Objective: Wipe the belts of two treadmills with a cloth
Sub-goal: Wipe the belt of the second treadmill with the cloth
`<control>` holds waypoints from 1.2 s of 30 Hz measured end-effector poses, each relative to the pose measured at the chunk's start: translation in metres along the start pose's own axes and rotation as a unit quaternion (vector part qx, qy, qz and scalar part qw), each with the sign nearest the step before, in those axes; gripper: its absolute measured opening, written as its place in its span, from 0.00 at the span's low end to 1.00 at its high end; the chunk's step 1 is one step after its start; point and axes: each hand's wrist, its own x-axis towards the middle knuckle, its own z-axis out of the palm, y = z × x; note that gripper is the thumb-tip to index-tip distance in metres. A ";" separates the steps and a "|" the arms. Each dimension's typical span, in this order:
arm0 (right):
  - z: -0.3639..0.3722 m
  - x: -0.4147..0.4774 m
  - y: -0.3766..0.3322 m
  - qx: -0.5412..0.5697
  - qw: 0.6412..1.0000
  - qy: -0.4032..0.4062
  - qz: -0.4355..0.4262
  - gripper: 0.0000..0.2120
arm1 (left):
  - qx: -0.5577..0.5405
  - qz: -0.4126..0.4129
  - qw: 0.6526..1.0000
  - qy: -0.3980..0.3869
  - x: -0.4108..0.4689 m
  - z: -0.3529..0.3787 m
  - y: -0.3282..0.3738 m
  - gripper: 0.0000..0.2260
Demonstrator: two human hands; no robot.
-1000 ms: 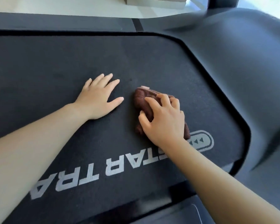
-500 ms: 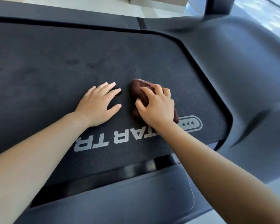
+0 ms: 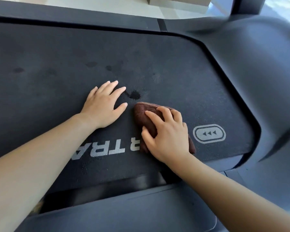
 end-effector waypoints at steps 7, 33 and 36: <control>0.039 0.105 -0.002 -0.009 0.999 0.002 0.032 0.21 | 0.053 -0.015 0.997 -0.044 0.066 -0.009 -0.031 0.28; 0.106 0.352 0.011 -0.003 0.999 -0.042 0.019 0.22 | 0.003 -0.053 0.999 0.008 0.148 -0.001 -0.070 0.26; 0.095 0.309 0.016 0.000 0.999 -0.040 -0.002 0.22 | 0.007 -0.054 0.998 0.014 0.150 0.000 -0.071 0.24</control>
